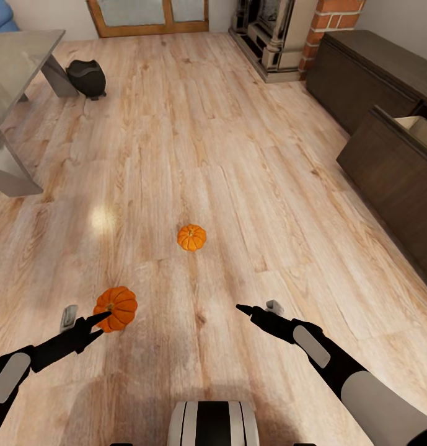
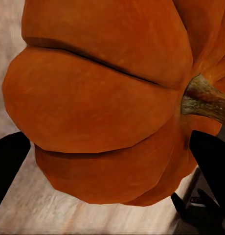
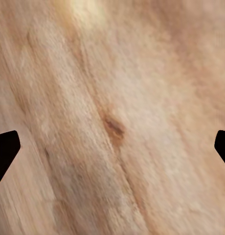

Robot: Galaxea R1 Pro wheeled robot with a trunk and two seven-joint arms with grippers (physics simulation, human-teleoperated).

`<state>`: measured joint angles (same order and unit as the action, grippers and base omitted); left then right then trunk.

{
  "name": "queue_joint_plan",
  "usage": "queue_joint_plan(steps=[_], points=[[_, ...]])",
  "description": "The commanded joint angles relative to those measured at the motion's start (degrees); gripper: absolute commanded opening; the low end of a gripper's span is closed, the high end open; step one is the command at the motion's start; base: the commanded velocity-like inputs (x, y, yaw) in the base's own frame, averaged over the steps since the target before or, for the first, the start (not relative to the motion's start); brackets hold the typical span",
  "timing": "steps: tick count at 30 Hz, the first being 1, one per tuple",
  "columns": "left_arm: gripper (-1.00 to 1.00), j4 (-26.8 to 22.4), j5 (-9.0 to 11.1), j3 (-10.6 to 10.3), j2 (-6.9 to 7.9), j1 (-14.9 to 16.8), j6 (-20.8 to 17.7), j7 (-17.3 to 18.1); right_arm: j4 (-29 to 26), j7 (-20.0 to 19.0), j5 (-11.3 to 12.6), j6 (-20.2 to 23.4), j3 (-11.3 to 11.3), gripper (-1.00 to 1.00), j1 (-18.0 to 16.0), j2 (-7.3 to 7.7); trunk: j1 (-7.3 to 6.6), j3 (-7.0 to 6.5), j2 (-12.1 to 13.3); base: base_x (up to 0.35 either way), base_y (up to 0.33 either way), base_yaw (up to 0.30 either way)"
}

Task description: Place each of the two pumpkins and all three candles from the living room inside a cabinet in the living room (use any cabinet), then make sure every cabinet is closed, and position the cauldron so it is next to a table in the living room.

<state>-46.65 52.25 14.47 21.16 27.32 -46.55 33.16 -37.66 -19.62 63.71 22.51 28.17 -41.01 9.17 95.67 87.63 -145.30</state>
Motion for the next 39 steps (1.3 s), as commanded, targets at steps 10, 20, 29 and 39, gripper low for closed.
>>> queue_joint_plan(steps=[10, 20, 29, 39], points=[[-1.00, -0.3, 1.3, 1.4, 0.80, -0.3, -5.2, 5.6, 0.1, 0.1, 0.3, 0.0, 0.3, 1.00, 0.0, 0.02, -0.26, -2.19, 0.1, 0.000, 0.000, 0.000], [-1.00, -0.4, 1.6, 1.4, 2.28, -0.3, -5.7, 8.1, 0.1, -0.1, 0.4, 0.0, 0.2, 1.00, 0.0, 0.06, -0.52, -4.41, 0.3, 0.000, 0.000, 0.000], [-1.00, -0.3, 1.5, 1.4, 2.78, -0.4, -5.7, 10.5, 0.1, -0.1, 0.4, 0.0, 0.2, 1.00, 0.0, 0.06, -0.75, -6.40, 0.4, 0.000, 0.000, 0.000], [-1.00, -0.3, 1.5, 1.4, 2.83, -0.4, -7.3, 10.6, 0.0, -0.1, 0.4, 0.0, 0.2, 1.00, -0.1, 0.06, -1.01, -8.64, 0.5, 0.000, 0.000, 0.000]])
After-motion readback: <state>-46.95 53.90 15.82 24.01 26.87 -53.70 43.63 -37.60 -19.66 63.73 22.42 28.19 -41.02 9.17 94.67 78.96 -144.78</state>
